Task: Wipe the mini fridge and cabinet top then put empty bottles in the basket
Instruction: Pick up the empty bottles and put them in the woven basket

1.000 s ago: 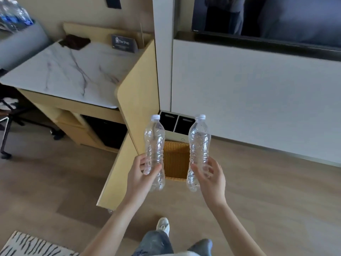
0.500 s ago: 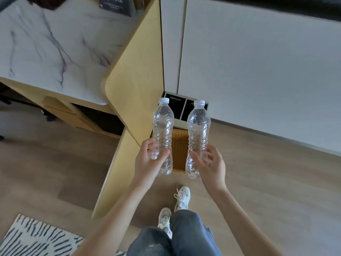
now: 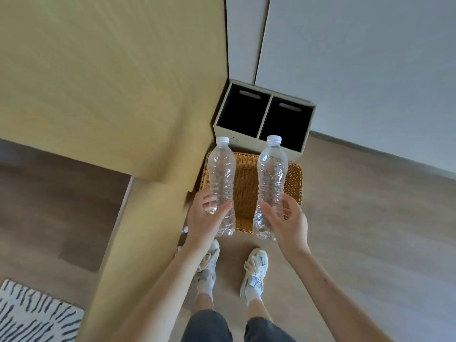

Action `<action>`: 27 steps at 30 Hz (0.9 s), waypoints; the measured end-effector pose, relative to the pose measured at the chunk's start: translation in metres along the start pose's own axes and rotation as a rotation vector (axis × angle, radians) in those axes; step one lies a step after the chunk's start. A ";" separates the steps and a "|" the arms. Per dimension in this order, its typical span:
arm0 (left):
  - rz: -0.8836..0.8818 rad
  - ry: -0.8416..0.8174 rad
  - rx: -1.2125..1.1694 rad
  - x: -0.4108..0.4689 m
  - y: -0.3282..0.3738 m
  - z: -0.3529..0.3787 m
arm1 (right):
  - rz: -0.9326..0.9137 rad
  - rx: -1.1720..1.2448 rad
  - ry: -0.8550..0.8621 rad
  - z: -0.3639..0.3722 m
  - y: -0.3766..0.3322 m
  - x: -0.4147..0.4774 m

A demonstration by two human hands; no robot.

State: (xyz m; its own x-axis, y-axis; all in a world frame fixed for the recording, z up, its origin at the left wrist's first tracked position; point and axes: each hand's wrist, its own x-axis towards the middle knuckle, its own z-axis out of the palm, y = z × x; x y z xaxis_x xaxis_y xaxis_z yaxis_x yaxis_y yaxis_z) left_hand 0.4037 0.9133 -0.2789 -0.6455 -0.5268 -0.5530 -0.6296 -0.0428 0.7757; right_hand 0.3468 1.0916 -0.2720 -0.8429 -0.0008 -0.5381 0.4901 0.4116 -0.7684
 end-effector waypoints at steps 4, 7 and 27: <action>-0.013 -0.055 0.041 0.082 -0.063 0.023 | 0.051 -0.012 0.013 0.046 0.063 0.069; -0.026 -0.076 0.059 0.142 -0.117 0.043 | 0.054 -0.041 0.012 0.086 0.118 0.120; -0.168 -0.047 0.068 0.348 -0.362 0.131 | 0.108 -0.169 -0.063 0.238 0.356 0.311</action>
State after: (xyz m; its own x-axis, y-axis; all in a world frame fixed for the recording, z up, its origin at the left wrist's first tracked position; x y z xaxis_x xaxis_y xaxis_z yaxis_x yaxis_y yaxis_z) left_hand 0.3503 0.8571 -0.7921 -0.5471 -0.4771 -0.6878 -0.7571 -0.0687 0.6497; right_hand 0.3117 1.0211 -0.7950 -0.7695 -0.0031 -0.6386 0.5279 0.5596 -0.6388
